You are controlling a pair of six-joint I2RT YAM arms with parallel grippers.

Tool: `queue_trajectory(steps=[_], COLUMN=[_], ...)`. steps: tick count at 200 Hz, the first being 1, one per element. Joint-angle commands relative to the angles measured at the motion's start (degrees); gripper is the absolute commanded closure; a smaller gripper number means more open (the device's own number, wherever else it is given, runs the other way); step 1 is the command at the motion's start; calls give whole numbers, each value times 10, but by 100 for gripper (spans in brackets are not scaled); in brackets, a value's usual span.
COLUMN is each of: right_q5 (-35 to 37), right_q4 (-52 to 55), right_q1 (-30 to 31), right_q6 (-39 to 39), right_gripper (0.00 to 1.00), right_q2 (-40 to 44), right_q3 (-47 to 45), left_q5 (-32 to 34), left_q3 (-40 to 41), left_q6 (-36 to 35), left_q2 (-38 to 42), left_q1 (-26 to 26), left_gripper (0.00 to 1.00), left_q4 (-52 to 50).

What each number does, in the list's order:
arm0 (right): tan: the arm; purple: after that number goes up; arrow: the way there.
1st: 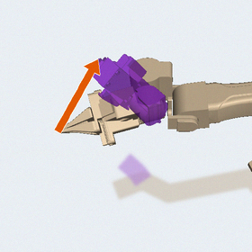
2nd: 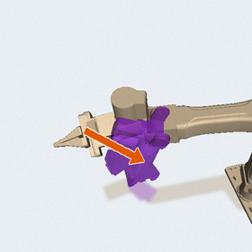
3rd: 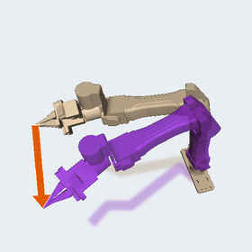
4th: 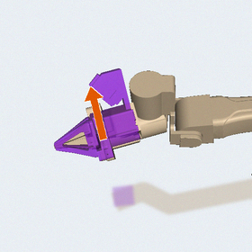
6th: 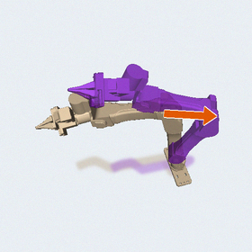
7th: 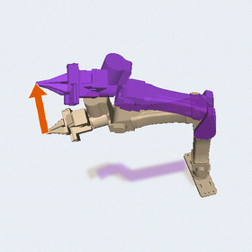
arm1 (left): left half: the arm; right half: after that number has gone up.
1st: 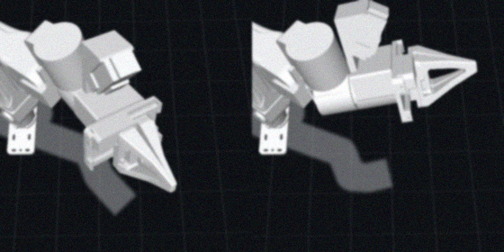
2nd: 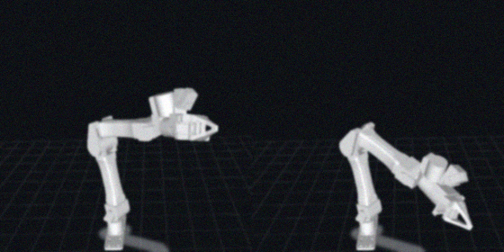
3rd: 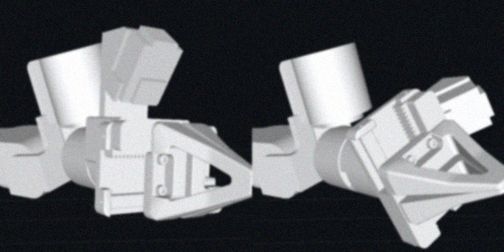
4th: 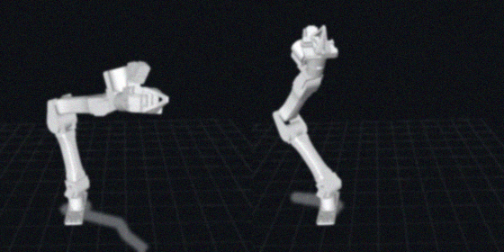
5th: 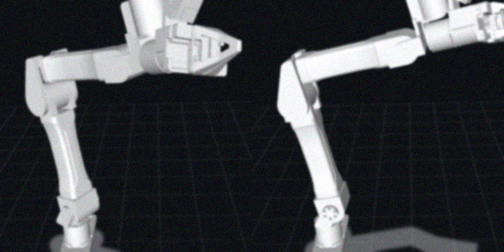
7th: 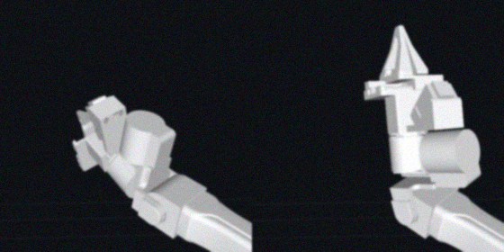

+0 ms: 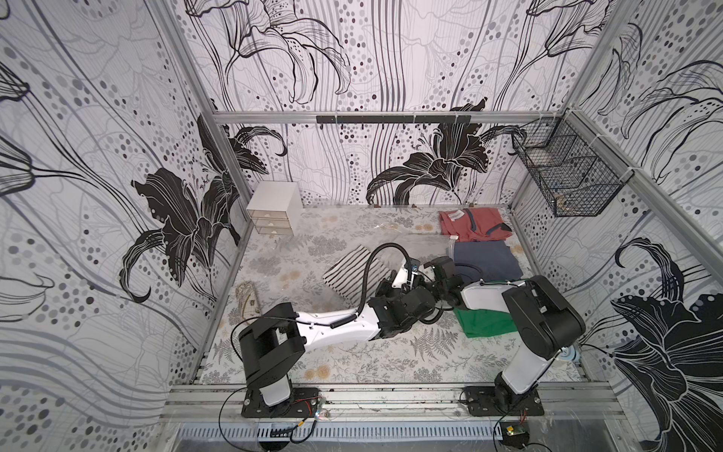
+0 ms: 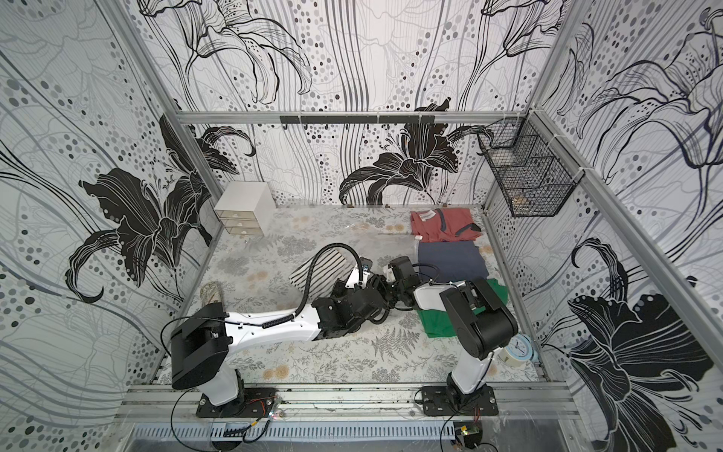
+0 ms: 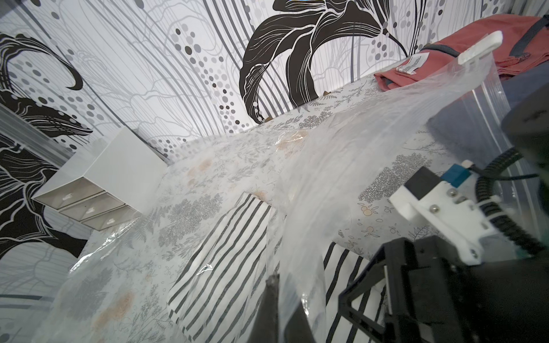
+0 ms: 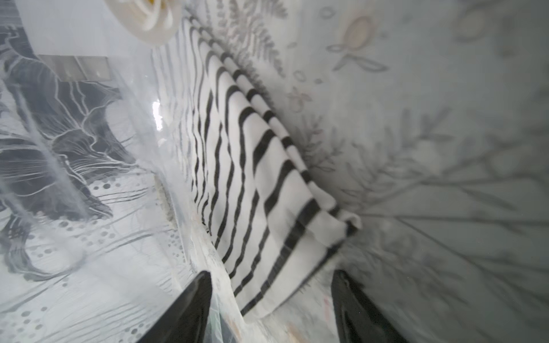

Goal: Take the tank top out of the vacuum bag
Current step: Take out the tank top from the vacuum bag.

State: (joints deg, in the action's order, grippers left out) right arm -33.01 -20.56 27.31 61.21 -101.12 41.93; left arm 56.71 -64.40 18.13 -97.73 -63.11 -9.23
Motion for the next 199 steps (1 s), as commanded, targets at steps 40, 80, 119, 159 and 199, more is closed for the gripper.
queue_trajectory(steps=[40,80,119,159,199], right_q5=[50,98,101,64,42], right_q4=[-300,-256,-225,-246,-258], right_q1=[19,20,19,19,1], right_q6=[221,210,175,171,172], right_gripper=[46,74,100,100,100], right_q2=[-140,-107,-86,-86,-43], right_q3=[-40,-32,-21,0,-16], left_q5=[9,22,33,37,43], left_q3=[19,32,35,18,22], left_q6=[-9,-3,8,36,36], left_q2=[7,20,7,-31,-35], left_q1=[-4,-4,-3,9,10], left_gripper=[100,100,100,100,100], left_q4=[35,38,37,5,3])
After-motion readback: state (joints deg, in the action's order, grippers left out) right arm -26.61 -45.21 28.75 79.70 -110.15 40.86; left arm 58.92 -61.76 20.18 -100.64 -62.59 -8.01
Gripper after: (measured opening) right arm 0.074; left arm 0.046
